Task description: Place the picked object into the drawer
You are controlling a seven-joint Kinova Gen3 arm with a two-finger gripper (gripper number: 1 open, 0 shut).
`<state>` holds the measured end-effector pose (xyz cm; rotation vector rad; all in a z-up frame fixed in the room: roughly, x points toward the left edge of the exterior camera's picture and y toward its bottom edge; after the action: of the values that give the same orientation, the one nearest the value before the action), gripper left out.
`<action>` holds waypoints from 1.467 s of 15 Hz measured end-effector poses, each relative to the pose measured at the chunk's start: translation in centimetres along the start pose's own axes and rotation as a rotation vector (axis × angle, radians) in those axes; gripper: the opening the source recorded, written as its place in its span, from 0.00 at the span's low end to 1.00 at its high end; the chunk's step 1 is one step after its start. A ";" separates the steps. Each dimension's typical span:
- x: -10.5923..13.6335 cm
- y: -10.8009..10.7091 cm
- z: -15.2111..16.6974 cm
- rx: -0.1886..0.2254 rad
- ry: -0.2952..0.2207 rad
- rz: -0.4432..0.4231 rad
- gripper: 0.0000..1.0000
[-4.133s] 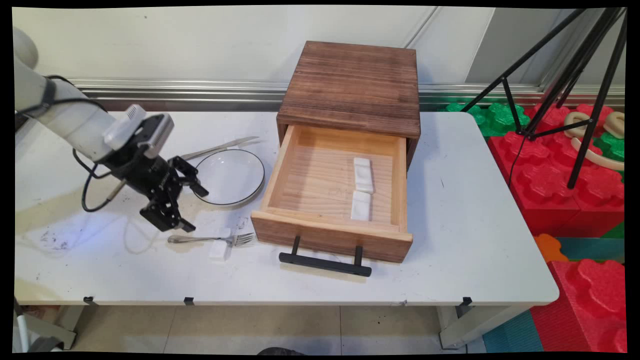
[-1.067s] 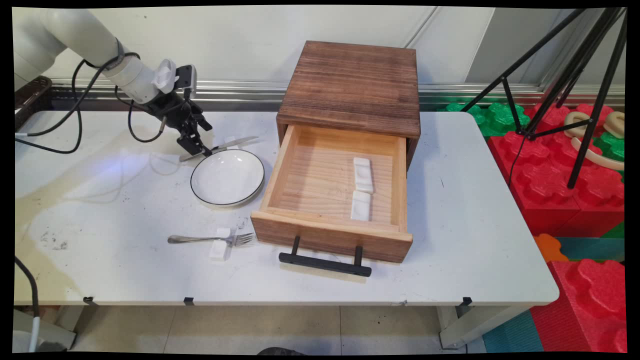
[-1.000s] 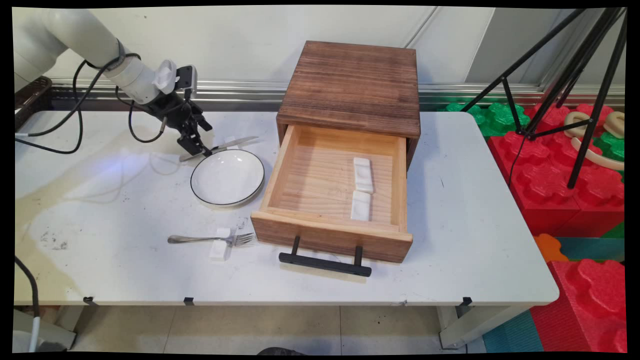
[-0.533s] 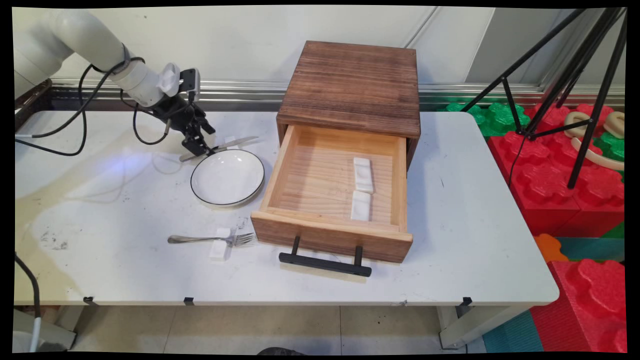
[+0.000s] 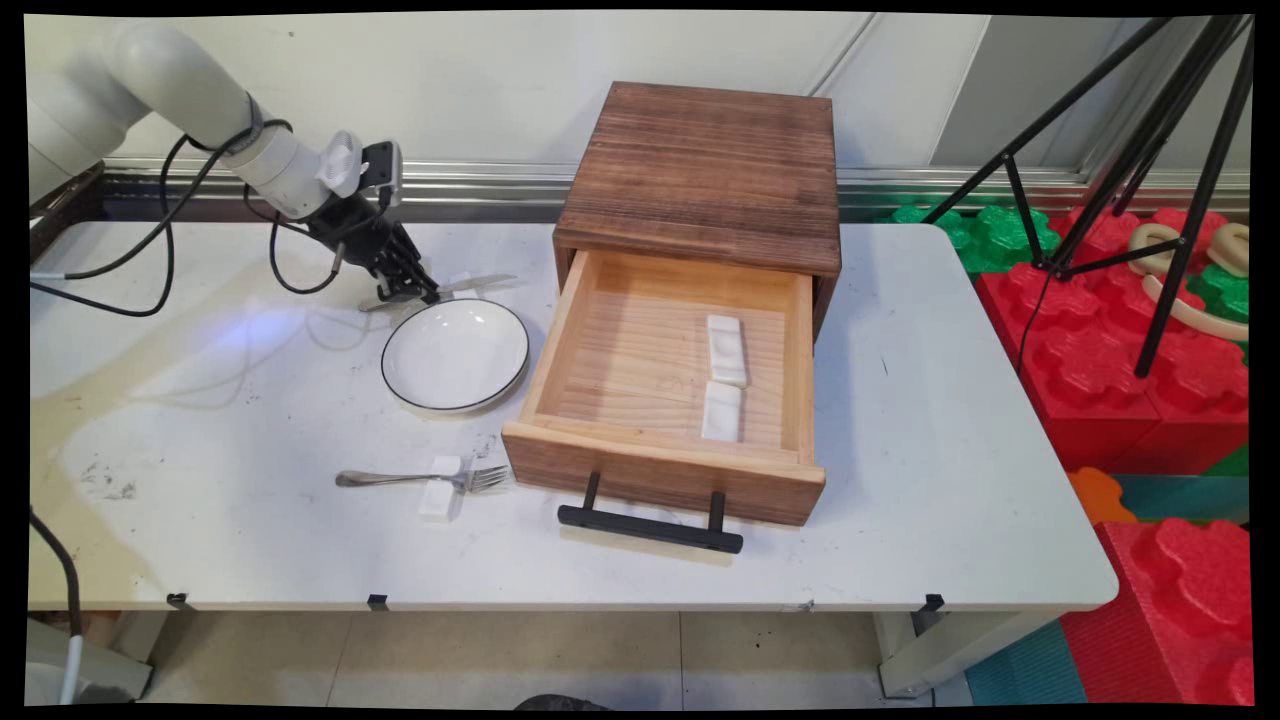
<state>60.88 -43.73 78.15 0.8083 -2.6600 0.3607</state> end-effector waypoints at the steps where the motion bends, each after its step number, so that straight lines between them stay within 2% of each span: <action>1: -0.1 0.1 0.0 -0.002 0.001 -0.001 0.00; 10: -0.1 0.1 -1.3 0.014 0.030 -0.031 0.00; 16: 0.2 1.2 -5.0 0.032 0.049 -0.043 0.00; 22: 0.7 3.1 -9.7 0.029 0.079 -0.028 0.00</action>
<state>60.89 -38.34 86.86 0.8215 -2.5733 0.4161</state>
